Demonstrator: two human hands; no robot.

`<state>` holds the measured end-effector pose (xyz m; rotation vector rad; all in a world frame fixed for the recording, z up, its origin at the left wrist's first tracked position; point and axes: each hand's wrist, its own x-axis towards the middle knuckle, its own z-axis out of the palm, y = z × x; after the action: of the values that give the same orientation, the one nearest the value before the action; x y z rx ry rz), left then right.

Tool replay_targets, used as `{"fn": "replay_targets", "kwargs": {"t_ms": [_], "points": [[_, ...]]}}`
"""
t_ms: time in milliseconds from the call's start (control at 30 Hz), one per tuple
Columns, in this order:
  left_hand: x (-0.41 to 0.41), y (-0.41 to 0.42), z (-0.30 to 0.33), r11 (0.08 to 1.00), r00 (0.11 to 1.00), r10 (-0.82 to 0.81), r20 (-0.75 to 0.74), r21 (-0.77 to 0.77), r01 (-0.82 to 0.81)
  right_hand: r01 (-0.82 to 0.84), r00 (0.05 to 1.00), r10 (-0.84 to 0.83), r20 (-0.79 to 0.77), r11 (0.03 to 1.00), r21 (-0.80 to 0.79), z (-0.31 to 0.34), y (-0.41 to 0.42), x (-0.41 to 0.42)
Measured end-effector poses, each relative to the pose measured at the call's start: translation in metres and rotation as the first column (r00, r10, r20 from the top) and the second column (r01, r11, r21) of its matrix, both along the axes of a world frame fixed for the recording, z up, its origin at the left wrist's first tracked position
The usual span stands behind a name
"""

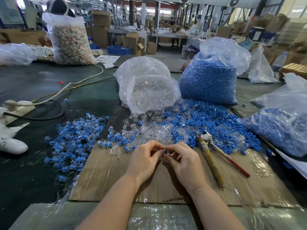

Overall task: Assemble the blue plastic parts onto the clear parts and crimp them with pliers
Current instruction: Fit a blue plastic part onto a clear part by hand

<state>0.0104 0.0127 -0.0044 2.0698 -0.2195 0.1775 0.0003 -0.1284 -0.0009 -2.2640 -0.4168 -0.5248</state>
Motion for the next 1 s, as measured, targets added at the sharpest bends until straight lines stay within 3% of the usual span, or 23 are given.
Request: {"fn": "replay_targets", "kwargs": {"t_ms": [533,633,700,767,833,900,1000], "points": [[0.001,-0.001,0.0,0.999,1.0,0.026,-0.01,-0.024,-0.026,0.0,1.0,0.0,0.016,1.0,-0.016,-0.003,0.0,0.001],[0.001,0.0,-0.001,0.999,0.999,0.031,-0.019,-0.038,-0.032,0.072,0.997,-0.073,0.028,0.997,0.037,-0.003,-0.001,0.002],[0.001,0.0,-0.001,0.998,0.999,0.037,-0.025,-0.044,-0.038,0.215,0.975,-0.215,0.061,0.977,0.019,-0.002,-0.006,0.004],[0.0,0.0,0.0,0.997,0.999,0.042,-0.033,-0.056,-0.044,0.414,0.91,-0.413,0.027,0.907,-0.078,0.001,-0.013,0.005],[0.0,0.0,0.001,0.996,0.998,0.026,-0.055,-0.089,-0.031,0.57,0.783,-0.619,-0.063,0.754,-0.327,0.004,-0.023,0.007],[-0.001,-0.001,0.002,0.994,0.998,0.021,-0.064,-0.104,-0.027,0.567,0.639,-0.75,-0.172,0.61,-0.554,0.007,-0.036,0.009],[0.0,0.0,0.003,0.993,0.997,0.028,-0.068,-0.117,-0.036,0.468,0.512,-0.786,-0.346,0.593,-0.655,0.008,-0.054,0.009]]}}
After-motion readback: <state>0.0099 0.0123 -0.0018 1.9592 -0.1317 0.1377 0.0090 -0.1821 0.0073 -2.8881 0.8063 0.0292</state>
